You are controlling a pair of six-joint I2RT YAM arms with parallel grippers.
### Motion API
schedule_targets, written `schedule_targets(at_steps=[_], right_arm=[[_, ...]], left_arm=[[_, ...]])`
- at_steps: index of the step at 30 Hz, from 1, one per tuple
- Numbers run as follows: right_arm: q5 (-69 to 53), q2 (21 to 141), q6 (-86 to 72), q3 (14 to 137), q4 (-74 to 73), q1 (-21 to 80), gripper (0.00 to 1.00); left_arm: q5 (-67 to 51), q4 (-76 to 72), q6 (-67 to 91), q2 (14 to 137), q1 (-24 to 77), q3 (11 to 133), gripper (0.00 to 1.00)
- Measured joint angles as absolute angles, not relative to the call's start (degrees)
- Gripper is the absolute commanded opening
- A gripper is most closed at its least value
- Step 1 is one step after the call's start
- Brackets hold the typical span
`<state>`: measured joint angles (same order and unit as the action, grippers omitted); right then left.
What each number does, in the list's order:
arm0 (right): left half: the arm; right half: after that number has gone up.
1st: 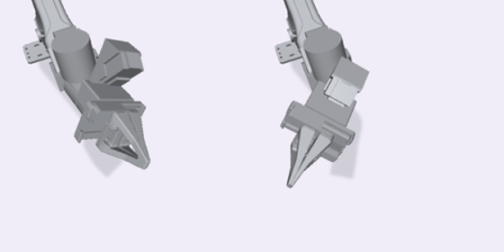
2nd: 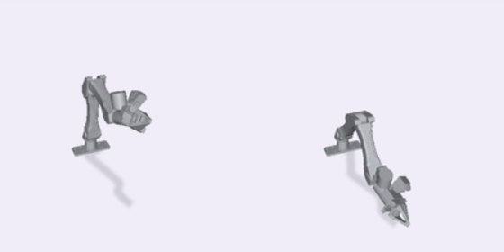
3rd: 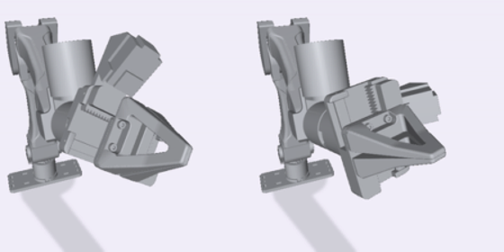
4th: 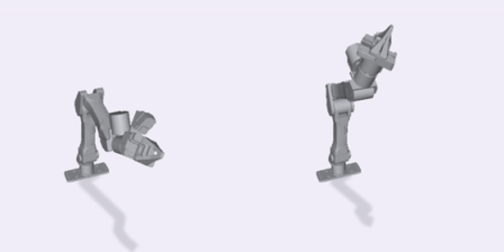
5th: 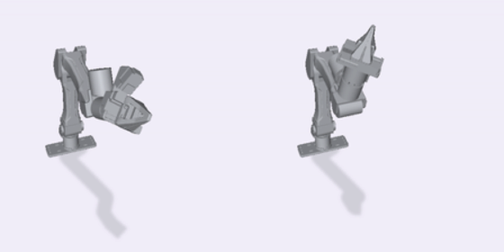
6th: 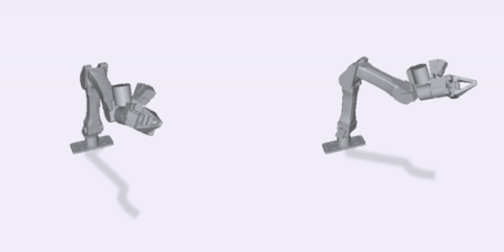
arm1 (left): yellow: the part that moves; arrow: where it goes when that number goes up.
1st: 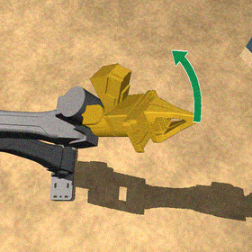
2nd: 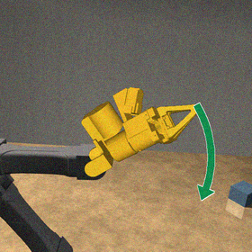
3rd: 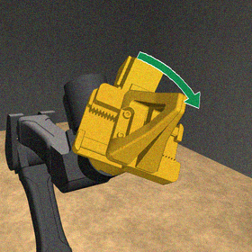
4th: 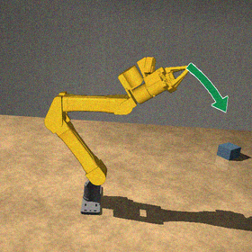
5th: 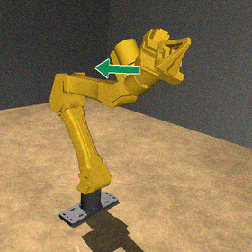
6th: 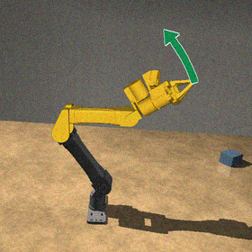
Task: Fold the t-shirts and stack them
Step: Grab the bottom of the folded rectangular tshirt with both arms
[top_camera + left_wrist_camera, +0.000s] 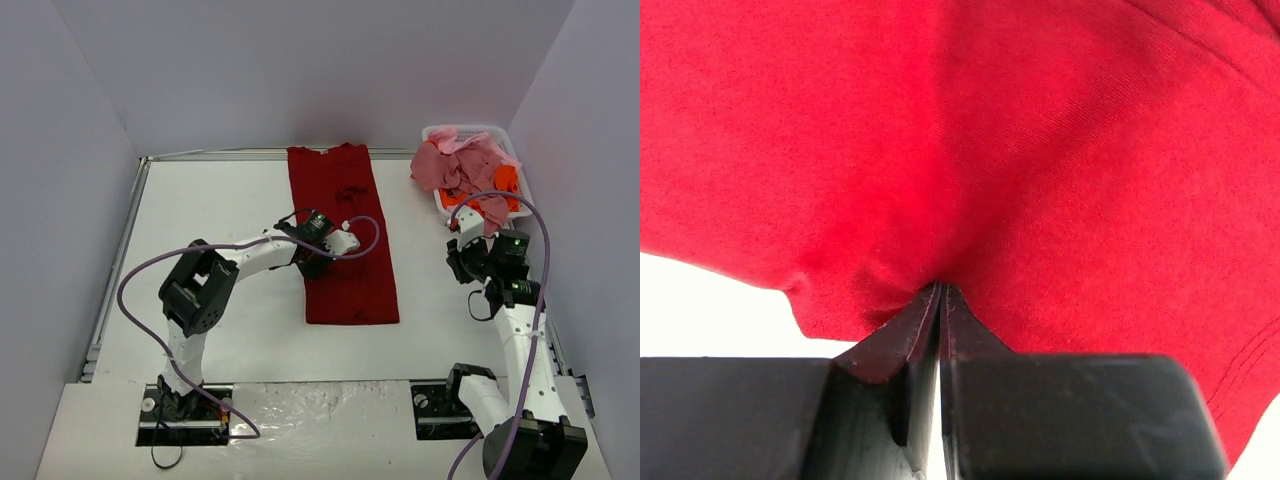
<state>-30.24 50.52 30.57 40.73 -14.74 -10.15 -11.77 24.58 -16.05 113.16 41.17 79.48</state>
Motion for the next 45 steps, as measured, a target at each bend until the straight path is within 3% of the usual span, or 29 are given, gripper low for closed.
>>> schedule_targets(at_steps=[29, 35, 37, 45], right_arm=[[-29.7, 52.0, 31.6, 40.6, -14.3, -10.2, 0.2], [-29.4, 52.0, 31.6, 40.6, -14.3, -10.2, 0.26], [-29.3, 52.0, 31.6, 40.5, -14.3, -10.2, 0.38], [-28.9, 52.0, 31.7, 40.4, -14.3, -10.2, 0.52]], left_arm=[[-15.2, 27.1, -13.4, 116.3, 35.9, 84.1, 0.02], [-16.4, 28.1, -15.6, 115.6, 36.1, 83.5, 0.03], [-16.5, 29.3, -16.8, 114.5, 36.4, 82.5, 0.09], [-16.8, 36.0, -22.3, 104.3, 42.0, 75.0, 0.47]])
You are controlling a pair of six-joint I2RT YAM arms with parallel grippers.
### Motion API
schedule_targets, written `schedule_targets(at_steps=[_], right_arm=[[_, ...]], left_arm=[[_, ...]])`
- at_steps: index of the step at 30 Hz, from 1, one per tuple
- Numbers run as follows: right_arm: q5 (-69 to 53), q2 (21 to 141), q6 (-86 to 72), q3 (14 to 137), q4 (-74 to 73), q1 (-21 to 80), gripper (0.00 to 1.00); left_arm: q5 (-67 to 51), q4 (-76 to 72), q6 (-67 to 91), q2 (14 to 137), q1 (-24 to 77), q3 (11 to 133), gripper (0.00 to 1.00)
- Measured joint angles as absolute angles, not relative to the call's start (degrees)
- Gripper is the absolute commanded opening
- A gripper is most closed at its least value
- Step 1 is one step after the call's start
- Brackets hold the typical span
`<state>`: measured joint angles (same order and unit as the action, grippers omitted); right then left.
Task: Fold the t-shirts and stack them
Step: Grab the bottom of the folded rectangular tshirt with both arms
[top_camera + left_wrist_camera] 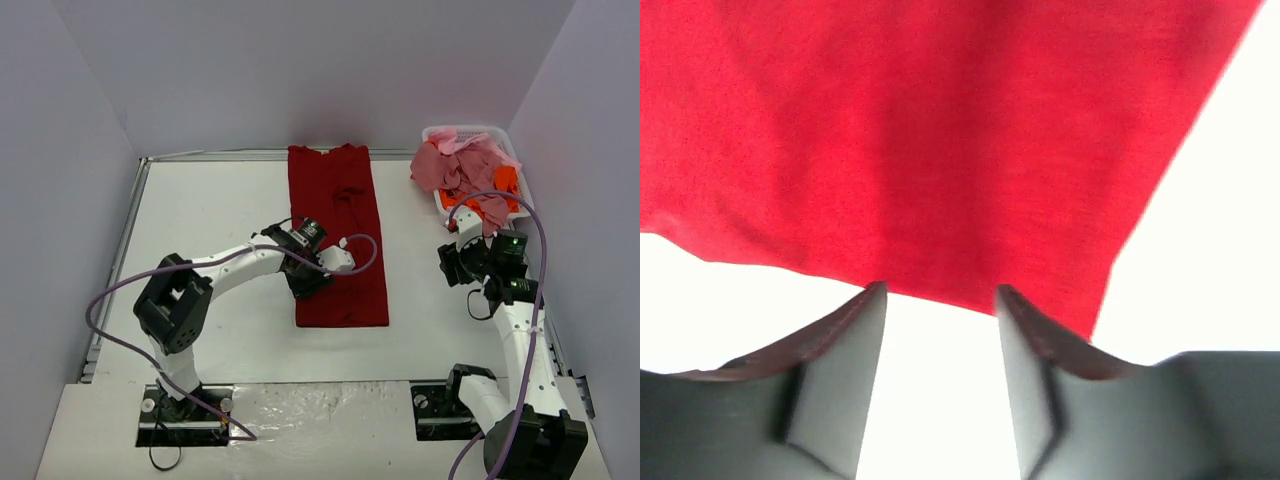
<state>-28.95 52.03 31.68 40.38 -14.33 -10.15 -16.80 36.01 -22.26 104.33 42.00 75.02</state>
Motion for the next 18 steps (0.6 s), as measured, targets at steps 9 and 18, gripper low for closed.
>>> schedule_targets(at_steps=[9, 18], right_arm=[[-28.9, 52.0, 31.6, 40.4, -14.3, -10.2, 0.53], [-27.8, 53.5, 31.6, 40.4, -13.9, -10.2, 0.53]], left_arm=[[-16.3, 37.3, -27.2, 95.1, 45.8, 72.1, 0.81], [-5.3, 32.1, -33.0, 86.0, 54.1, 56.1, 0.9]])
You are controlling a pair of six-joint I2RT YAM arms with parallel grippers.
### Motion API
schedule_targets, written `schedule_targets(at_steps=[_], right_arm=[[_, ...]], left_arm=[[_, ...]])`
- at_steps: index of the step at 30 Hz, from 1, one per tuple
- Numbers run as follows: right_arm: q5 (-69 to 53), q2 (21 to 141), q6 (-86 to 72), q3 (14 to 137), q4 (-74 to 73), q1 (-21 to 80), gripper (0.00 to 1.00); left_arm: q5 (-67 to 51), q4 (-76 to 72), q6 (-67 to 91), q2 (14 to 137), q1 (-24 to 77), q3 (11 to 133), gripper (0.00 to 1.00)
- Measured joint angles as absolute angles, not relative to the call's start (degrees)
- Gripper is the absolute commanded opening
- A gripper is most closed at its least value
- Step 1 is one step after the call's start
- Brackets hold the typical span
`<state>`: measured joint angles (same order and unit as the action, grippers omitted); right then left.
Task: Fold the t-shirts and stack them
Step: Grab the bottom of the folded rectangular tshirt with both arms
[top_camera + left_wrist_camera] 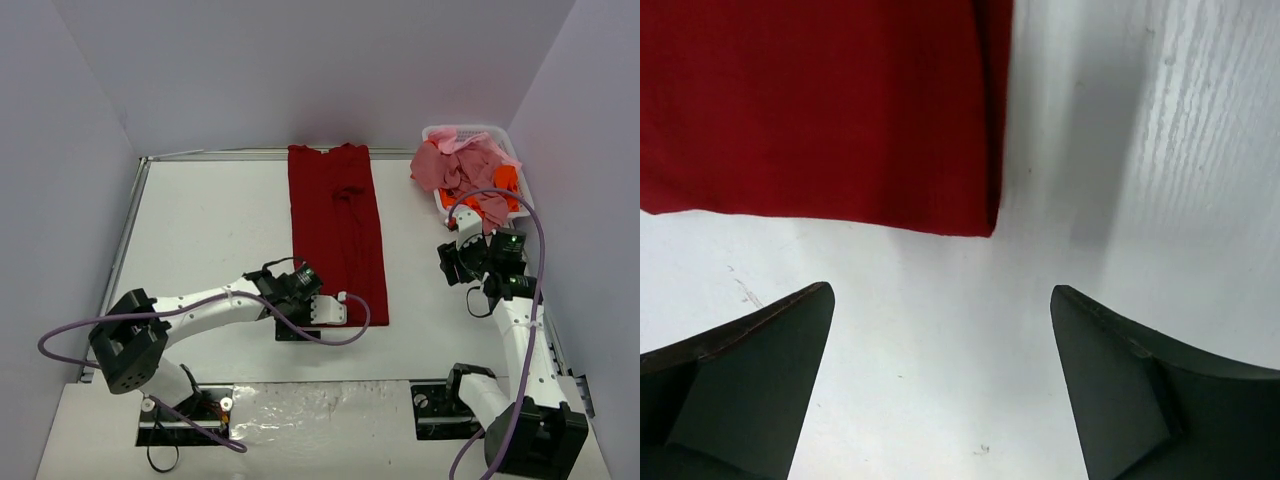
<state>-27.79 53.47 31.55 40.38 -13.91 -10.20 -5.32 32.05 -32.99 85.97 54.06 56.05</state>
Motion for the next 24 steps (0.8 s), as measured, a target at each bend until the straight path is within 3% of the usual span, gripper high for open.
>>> schedule_targets(at_steps=[24], right_arm=[[-26.2, 56.4, 31.6, 40.3, -13.4, -11.0, 0.54]], left_arm=[[-1.3, 18.2, -32.1, 84.0, 57.8, 47.0, 0.82]])
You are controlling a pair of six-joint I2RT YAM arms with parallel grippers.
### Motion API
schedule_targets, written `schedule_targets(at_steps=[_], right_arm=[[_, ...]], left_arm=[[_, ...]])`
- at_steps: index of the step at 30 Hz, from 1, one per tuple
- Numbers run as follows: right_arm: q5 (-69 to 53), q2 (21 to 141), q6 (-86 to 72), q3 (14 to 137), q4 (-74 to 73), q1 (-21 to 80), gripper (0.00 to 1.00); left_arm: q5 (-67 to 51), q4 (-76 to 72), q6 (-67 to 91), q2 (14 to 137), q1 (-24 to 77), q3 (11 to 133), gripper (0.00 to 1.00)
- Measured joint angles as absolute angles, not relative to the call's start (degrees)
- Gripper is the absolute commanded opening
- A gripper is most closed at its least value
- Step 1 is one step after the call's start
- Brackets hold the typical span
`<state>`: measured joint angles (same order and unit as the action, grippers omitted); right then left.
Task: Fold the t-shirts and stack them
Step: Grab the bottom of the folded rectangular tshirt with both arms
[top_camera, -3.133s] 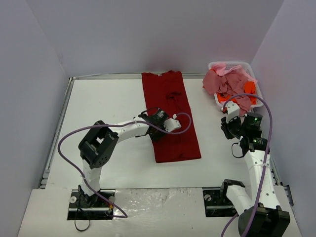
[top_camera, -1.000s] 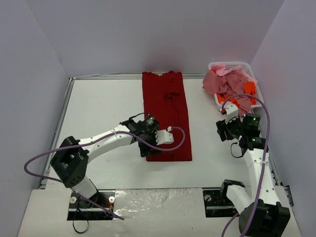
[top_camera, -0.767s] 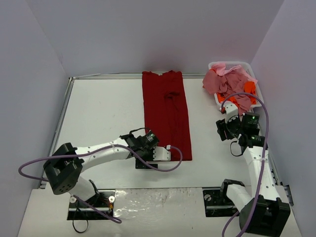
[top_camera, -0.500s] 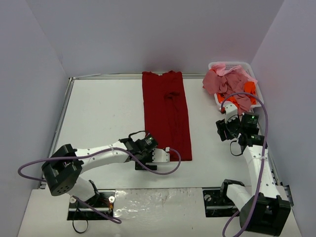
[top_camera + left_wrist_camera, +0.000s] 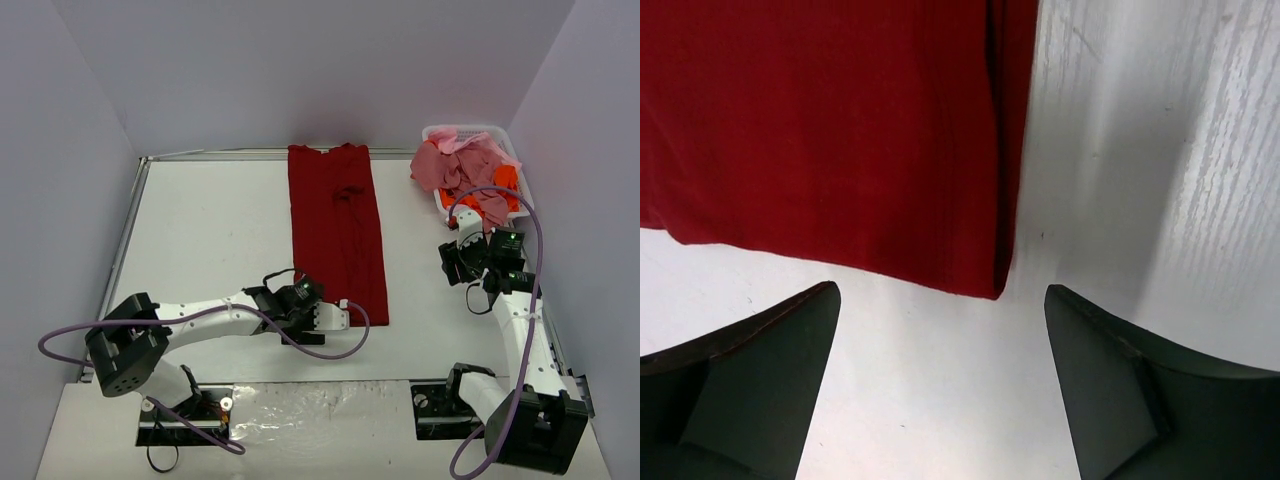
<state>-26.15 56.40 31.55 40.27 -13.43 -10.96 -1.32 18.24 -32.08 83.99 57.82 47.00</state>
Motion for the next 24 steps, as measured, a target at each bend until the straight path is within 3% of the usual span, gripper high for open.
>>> schedule_targets(at_steps=[11, 24], right_arm=[[-26.1, 56.4, 31.6, 40.3, -13.4, -11.0, 0.54], [-26.1, 56.4, 31.6, 39.9, -13.4, -11.0, 0.55]], left_arm=[[0.4, 15.6, -31.2, 86.4, 58.8, 47.0, 0.75], [1.5, 13.9, -30.6, 88.3, 58.8, 46.4, 0.22]])
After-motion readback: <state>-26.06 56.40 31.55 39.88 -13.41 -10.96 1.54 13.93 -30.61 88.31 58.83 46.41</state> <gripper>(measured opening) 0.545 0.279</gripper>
